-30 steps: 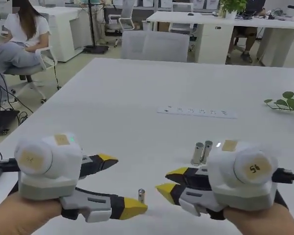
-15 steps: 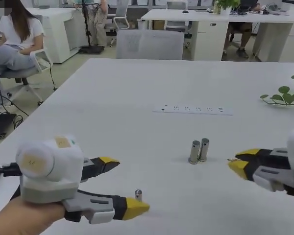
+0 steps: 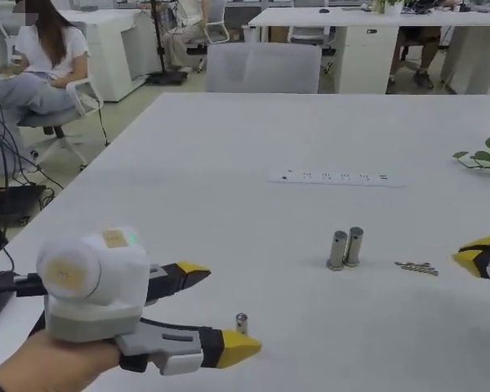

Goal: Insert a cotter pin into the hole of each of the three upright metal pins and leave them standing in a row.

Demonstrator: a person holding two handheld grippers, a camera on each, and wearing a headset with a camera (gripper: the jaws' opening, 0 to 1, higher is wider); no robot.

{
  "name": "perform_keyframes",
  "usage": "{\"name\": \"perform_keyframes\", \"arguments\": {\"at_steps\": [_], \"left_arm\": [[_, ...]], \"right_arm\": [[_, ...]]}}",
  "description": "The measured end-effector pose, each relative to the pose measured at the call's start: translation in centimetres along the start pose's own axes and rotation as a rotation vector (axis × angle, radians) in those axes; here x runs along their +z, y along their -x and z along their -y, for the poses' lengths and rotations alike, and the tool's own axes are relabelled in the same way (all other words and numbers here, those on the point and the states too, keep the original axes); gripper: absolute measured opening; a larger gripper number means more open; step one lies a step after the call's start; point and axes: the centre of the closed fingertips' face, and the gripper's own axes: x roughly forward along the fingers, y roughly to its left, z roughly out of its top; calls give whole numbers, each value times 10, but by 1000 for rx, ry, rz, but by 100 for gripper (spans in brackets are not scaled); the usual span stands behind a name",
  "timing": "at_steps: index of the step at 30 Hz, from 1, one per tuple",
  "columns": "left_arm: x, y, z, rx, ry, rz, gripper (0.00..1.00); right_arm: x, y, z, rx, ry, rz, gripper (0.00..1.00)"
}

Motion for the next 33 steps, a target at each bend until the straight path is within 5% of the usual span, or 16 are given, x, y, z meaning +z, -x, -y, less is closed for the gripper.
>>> {"name": "perform_keyframes", "arguments": {"at_steps": [13,33], "left_arm": [[-1,4,-1,24,25,15,74],[-3,4,-4,33,37,14,76]], "right_arm": [[-20,-41,16,71,80,-153,8],[-45,-58,22,109,136,-265,9]]}}
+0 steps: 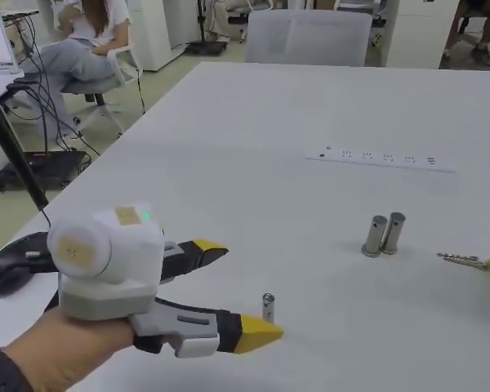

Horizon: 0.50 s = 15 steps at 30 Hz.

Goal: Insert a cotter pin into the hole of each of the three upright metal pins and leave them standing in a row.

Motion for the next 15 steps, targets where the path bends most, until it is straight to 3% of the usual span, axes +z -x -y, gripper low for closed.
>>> {"name": "perform_keyframes", "arguments": {"at_steps": [15], "left_arm": [[-2,1,-2,3,6,-3,76]], "right_arm": [[9,3,-17,63,27,10,10]]}}
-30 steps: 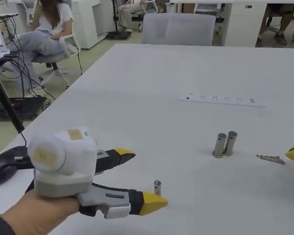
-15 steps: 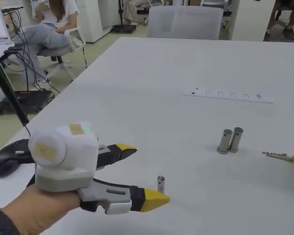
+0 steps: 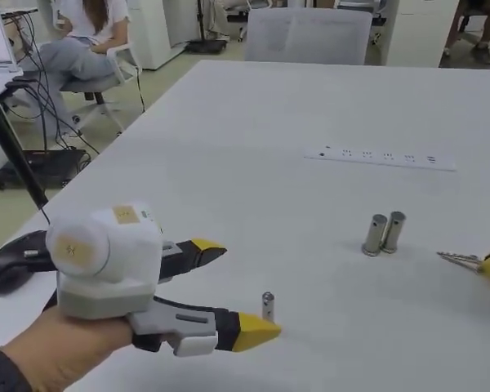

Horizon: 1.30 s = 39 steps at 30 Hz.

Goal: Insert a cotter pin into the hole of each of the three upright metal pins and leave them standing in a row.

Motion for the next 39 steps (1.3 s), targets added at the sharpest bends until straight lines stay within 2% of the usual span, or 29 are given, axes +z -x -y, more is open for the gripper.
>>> {"name": "perform_keyframes", "arguments": {"at_steps": [5,7,14,16,19,30,34,39], "left_arm": [[0,1,-1,5,3,1,76],[0,2,-2,7,5,3,75],[0,1,-2,8,7,4,75],[0,1,-2,8,6,4,75],[-1,1,-2,8,7,2,75],[-3,1,-2,5,3,-2,75],[-2,2,-3,11,6,4,74],[-2,3,-4,12,5,5,74]], "right_arm": [[1,-2,0,15,-10,-6,10],[0,-2,-2,36,-35,-15,9],[-2,-3,-7,94,-46,-53,7],[-2,-2,-8,99,-31,-69,8],[-2,-3,-10,101,30,-106,8],[-3,-7,-9,167,56,-228,8],[-3,-7,-11,163,158,-295,7],[-4,-8,-11,152,182,-318,6]]}}
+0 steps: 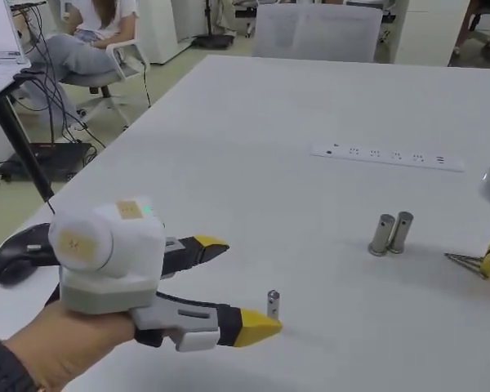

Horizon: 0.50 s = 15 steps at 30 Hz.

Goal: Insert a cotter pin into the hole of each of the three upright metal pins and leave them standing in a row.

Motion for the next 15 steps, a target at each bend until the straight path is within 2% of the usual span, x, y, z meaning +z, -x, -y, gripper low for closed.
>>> {"name": "perform_keyframes", "arguments": {"at_steps": [15], "left_arm": [[0,-2,2,-7,-6,-5,74]], "right_arm": [[1,5,5,-46,-11,26,2]]}}
